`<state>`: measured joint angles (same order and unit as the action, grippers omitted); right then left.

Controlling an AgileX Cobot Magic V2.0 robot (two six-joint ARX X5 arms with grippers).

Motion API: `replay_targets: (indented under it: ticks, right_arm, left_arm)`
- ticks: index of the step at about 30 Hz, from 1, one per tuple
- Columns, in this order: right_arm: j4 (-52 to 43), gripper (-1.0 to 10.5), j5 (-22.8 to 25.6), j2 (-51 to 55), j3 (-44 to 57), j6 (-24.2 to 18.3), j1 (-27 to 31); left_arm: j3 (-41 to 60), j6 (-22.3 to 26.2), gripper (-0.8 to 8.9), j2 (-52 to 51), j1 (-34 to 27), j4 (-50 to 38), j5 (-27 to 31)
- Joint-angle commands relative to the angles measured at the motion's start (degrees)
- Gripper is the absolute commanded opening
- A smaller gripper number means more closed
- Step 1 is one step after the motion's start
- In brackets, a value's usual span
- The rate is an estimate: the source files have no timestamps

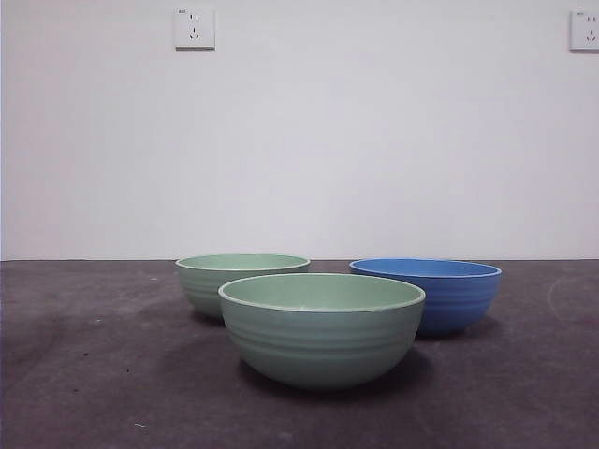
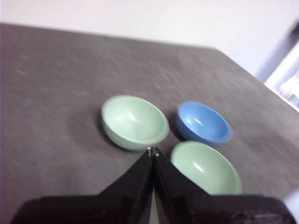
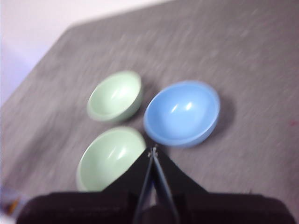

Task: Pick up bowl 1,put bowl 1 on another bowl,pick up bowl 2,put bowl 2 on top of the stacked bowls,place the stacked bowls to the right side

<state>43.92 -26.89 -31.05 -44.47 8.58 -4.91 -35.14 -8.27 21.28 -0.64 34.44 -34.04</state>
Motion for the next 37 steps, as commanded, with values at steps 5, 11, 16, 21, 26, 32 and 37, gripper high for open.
replay_targets:
  ticks: [5,11,16,21,26,32,37]
  right_arm:
    - [17.9,-0.1,-6.3,-9.7,-11.3,-14.6,-0.5]
    - [27.4,-0.1,-6.2,-13.1,-14.7,-19.9,-2.2]
    - [27.3,0.1,-6.2,-13.5,-14.7,-19.7,-2.8]
    - [27.2,3.9,-6.0,-14.4,-14.7,-15.4,-2.8]
    - [27.2,6.6,-6.1,-16.0,-14.7,-13.4,-2.8]
    - [27.2,6.6,-6.2,-17.3,-14.7,-12.8,-2.8]
    - [26.8,6.6,-6.2,-19.1,-14.7,-11.3,-3.2]
  left_arm:
    - [-8.8,11.2,-0.08,7.3,0.0,12.9,-8.4]
    - [-14.4,19.5,-0.08,11.6,0.0,25.3,-8.3]
    - [-16.3,20.4,-0.03,12.7,0.3,26.5,-8.2]
    - [-17.6,19.4,3.54,13.5,0.3,26.5,-7.9]
    - [-17.9,18.7,7.05,14.1,0.3,26.4,-8.0]
    - [-17.9,18.7,7.05,14.2,0.3,26.5,-8.0]
    - [-17.9,18.7,7.05,14.2,0.3,26.5,-8.0]
